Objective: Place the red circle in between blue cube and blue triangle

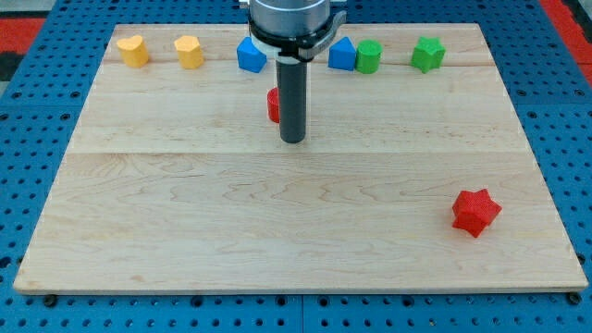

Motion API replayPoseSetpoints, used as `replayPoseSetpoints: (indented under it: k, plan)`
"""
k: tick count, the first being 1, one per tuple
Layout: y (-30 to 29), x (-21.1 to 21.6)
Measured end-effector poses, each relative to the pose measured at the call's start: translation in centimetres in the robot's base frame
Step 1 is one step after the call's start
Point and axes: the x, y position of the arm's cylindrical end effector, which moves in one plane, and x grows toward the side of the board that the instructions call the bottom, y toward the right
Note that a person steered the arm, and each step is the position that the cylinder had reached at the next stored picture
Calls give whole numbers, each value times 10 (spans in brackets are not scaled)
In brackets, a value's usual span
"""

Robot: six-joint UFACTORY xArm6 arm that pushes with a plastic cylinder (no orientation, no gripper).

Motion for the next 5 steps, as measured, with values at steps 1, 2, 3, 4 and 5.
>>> replayPoseSetpoints:
  k: [1,2,3,4,5]
  plan:
    - [0,1]
    - [1,1]
    - [8,1]
    - [11,1]
    - [11,1]
